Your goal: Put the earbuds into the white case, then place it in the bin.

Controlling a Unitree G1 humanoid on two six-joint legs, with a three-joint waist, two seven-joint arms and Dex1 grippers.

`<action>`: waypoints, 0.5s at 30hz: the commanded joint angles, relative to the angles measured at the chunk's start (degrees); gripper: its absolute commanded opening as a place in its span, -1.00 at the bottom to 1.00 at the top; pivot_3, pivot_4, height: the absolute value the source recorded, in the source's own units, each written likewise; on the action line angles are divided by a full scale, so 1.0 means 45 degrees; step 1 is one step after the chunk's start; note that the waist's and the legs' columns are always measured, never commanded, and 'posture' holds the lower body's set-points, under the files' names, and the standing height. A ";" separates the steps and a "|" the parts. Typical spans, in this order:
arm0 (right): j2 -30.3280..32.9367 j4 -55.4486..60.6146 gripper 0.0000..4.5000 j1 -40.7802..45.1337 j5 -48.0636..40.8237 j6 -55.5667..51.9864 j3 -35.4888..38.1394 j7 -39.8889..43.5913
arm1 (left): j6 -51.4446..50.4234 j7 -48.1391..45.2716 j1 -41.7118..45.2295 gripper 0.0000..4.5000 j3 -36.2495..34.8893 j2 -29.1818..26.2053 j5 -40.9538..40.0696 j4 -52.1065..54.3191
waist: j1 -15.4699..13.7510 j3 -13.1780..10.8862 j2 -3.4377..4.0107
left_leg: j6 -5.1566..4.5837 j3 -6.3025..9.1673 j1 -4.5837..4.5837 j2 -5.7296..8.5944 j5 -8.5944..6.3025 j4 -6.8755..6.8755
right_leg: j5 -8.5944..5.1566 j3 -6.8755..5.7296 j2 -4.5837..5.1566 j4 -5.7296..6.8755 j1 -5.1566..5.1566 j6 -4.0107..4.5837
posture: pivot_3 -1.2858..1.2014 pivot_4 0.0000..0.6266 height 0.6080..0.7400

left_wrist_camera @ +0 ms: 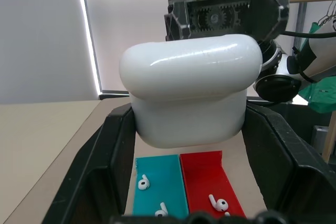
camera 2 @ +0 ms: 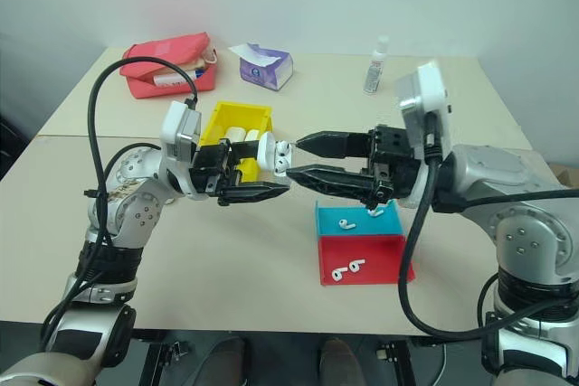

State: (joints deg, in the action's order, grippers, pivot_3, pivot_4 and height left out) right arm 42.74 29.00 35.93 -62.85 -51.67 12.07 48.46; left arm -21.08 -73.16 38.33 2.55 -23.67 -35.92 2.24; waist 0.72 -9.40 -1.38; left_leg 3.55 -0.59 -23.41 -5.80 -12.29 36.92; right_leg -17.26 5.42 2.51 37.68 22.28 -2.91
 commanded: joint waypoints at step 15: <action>0.1227 -0.0602 -0.98 0.5316 0.4454 -0.0481 -0.5207 0.1185 | 0.1064 0.1227 0.0403 0.23 0.0896 0.0614 0.1880 -0.0321 | -0.0004 -0.0001 0.0004 | -0.0007 0.0000 -0.0060 -0.0001 -0.0004 -0.0010 | 0.0000 -0.0003 0.0000 -0.0009 0.0061 0.0001 | 0.03 -0.52 1.00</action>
State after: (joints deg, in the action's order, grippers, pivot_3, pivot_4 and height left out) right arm 47.75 25.46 58.72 -45.18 -53.47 -9.57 52.79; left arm -17.45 -67.98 38.83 7.29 -21.01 -27.16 -0.87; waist 0.70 -9.40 -1.36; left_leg 3.52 -0.60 -23.69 -5.81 -12.31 36.88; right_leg -17.26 5.41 2.51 37.64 22.58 -2.90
